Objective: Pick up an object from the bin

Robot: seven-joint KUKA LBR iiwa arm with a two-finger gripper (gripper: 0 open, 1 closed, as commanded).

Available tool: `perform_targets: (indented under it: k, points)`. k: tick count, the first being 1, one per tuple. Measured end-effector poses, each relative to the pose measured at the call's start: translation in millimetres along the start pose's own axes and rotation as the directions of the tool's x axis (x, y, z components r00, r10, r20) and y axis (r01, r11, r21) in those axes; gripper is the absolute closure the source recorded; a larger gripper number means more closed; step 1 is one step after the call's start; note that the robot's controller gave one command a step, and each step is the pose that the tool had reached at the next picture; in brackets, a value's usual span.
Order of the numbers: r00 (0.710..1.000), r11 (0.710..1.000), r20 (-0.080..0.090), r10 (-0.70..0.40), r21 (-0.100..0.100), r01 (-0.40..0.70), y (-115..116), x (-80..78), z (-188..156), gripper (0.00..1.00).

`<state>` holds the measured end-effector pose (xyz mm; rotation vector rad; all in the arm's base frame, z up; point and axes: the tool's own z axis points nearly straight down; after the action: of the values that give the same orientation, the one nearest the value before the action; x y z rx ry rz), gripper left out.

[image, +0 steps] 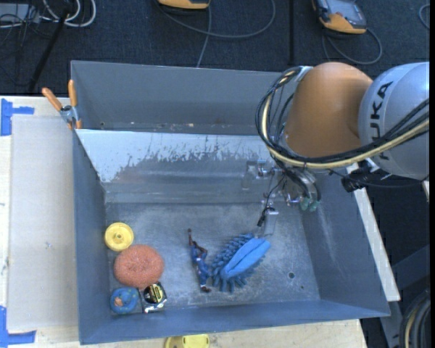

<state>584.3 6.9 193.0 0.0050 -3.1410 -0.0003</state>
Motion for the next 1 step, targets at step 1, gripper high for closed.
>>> perform_targets:
  k: [1]
  points:
    - [0.998,0.998,0.007,-0.058,0.001,0.058,5.1,17.3,29.8,0.0]
